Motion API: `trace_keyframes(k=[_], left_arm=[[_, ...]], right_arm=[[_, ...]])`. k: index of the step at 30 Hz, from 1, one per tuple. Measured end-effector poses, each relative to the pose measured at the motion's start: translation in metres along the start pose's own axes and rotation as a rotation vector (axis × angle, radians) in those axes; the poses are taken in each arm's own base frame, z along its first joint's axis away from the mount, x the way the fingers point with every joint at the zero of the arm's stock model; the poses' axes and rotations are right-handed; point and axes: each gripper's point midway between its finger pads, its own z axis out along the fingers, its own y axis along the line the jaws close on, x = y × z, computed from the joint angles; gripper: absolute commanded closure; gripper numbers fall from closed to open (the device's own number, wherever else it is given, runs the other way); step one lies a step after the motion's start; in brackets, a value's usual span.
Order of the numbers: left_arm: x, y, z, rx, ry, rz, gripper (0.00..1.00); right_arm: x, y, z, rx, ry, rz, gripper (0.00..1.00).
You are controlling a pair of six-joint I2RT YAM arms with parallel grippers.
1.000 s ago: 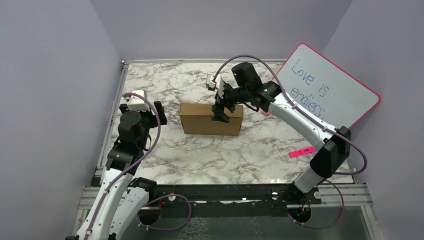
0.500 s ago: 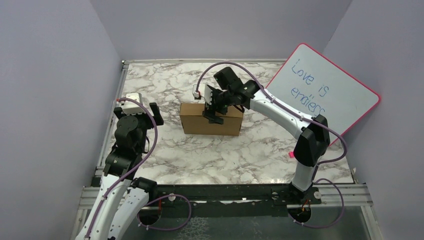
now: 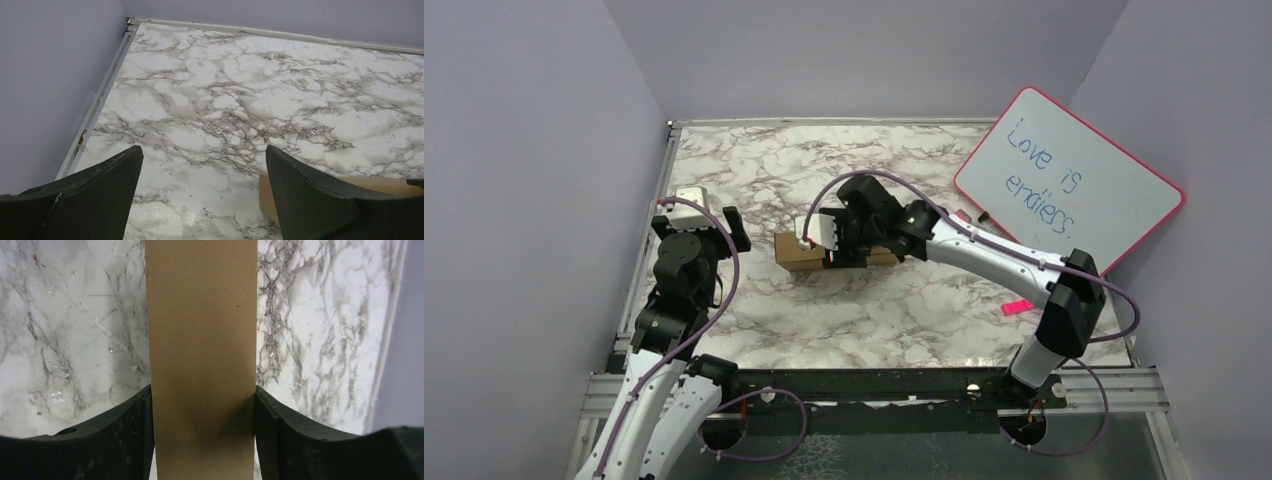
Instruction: Fold the paper box
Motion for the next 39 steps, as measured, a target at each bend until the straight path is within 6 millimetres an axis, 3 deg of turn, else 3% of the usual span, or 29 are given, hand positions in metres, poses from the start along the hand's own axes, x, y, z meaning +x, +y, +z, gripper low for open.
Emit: trace_keyframes(k=[5, 12, 14, 21, 24, 33, 39], left_arm=[[-0.001, 0.002, -0.001, -0.011, -0.007, -0.002, 0.07], [-0.007, 0.008, -0.006, -0.033, -0.042, -0.016, 0.07], [-0.006, 0.009, -0.006, -0.037, -0.043, -0.016, 0.07], [-0.004, 0.009, -0.005, -0.038, -0.040, -0.015, 0.07], [-0.005, 0.009, -0.005, -0.038, -0.043, -0.016, 0.07], [-0.004, 0.009, -0.005, -0.036, -0.050, -0.019, 0.06], [-0.002, 0.002, -0.009, 0.014, -0.061, -0.021, 0.03]], right_arm=[[0.004, -0.001, 0.004, 0.161, 0.013, -0.165, 0.52], [0.037, -0.016, 0.022, 0.401, 0.055, -0.312, 0.48], [0.041, -0.014, 0.024, 0.444, 0.064, -0.339, 0.41], [0.037, 0.018, 0.033, 0.475, 0.064, -0.362, 0.01], [0.043, 0.034, 0.036, 0.450, 0.075, -0.348, 0.00], [0.036, 0.054, 0.004, 0.400, 0.015, -0.164, 0.00], [0.022, 0.061, -0.025, 0.384, -0.072, 0.097, 0.00]])
